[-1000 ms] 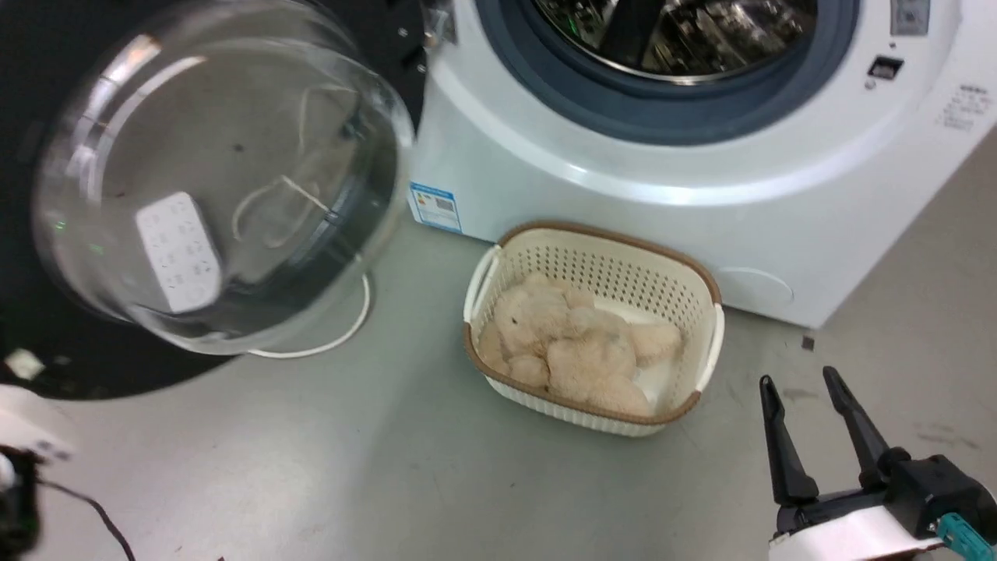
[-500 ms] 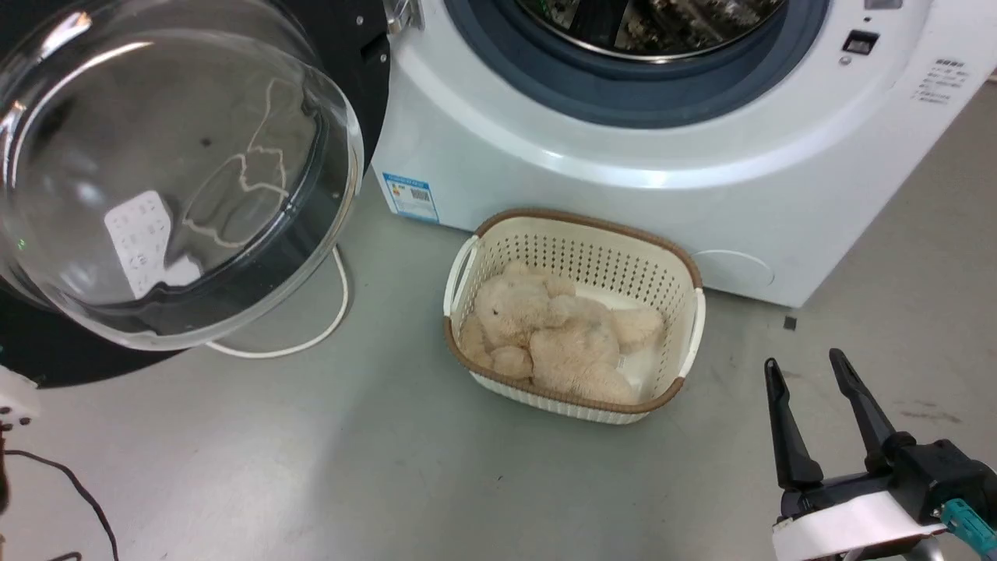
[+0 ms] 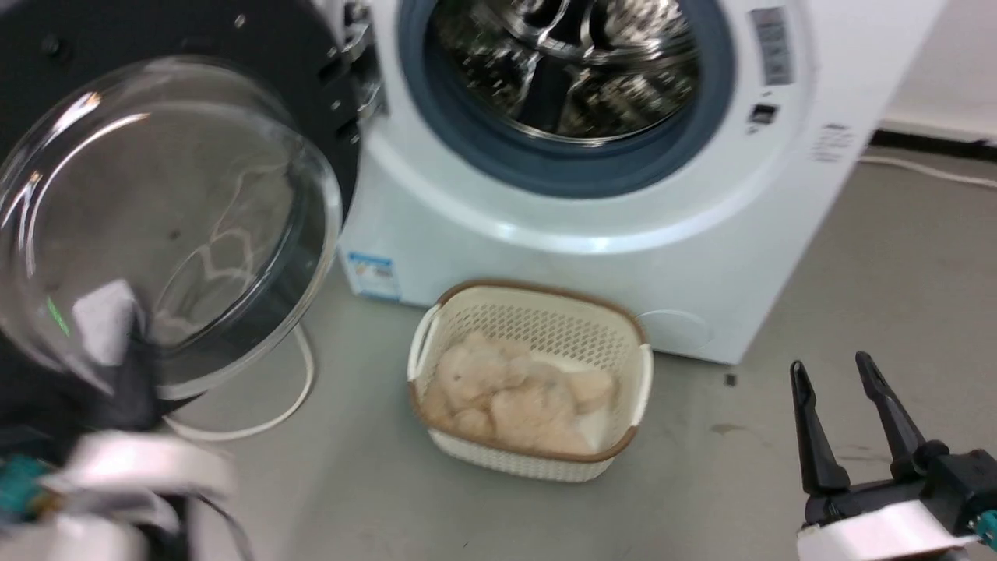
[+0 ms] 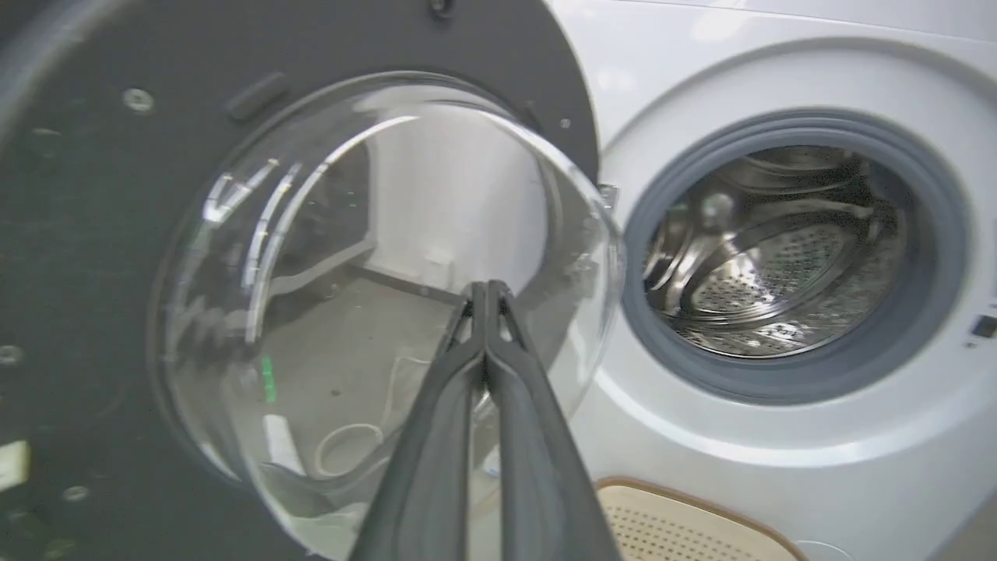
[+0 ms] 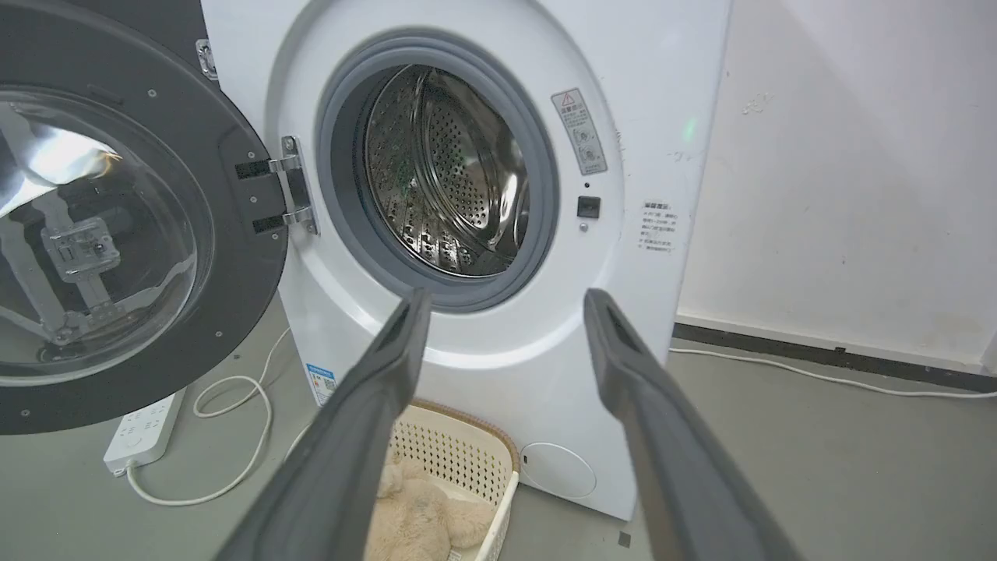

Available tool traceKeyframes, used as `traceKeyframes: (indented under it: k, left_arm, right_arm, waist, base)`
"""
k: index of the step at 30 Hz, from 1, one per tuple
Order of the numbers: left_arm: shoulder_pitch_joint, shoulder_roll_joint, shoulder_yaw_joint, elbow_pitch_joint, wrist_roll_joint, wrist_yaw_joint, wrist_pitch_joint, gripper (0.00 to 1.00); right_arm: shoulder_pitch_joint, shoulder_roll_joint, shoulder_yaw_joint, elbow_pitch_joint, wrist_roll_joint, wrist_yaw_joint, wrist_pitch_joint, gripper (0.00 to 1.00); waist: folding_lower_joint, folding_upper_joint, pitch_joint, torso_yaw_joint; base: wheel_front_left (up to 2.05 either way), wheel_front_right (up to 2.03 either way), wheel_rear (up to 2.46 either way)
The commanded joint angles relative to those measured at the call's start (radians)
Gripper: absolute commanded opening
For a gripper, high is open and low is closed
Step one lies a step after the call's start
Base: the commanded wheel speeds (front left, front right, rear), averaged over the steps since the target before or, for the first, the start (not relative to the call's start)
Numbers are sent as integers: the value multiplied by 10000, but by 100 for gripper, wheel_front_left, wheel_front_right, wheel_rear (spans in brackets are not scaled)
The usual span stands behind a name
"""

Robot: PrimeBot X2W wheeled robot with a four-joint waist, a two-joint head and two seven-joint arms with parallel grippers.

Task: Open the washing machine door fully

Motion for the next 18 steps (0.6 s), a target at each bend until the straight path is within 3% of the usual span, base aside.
traceKeyframes:
  k: [1,6,7,8,9,18]
  left_arm:
    - [290,-211,-193,-230,137,65,-50,0]
    - [1413,-720,-1120,-1114,706,231,11,0]
    - [1570,-795,-1262,-1199,770,263,49,11]
    - [1715,-827,-1417,-1254,874,286,105,79]
    - [1843,-828,-1579,-1278,1014,315,171,100]
    - [2407,-1031,-2350,-1074,1785,753,280,100]
  right_arm:
    - [148,15,-30,-50,-2,-7,-56,100]
    - [583,15,-52,-239,65,-7,-61,100]
    - [669,15,-54,-263,87,-7,-62,100]
    - [746,15,-42,-277,102,-7,-62,100]
    - [812,15,-29,-284,117,-7,-63,100]
    - [1117,15,48,-82,183,-7,-65,100]
  waist:
    - [1,0,-402,-407]
    - [1,0,-789,-836]
    - [1,0,-830,-902]
    - [1,0,-861,-964]
    - [1,0,-884,-1022]
    - [1,0,-980,-1357]
  base:
    - [0,0,0]
    - [0,0,0]
    - [0,0,0]
    - [0,0,0]
    - [0,0,0]
    - [0,0,0]
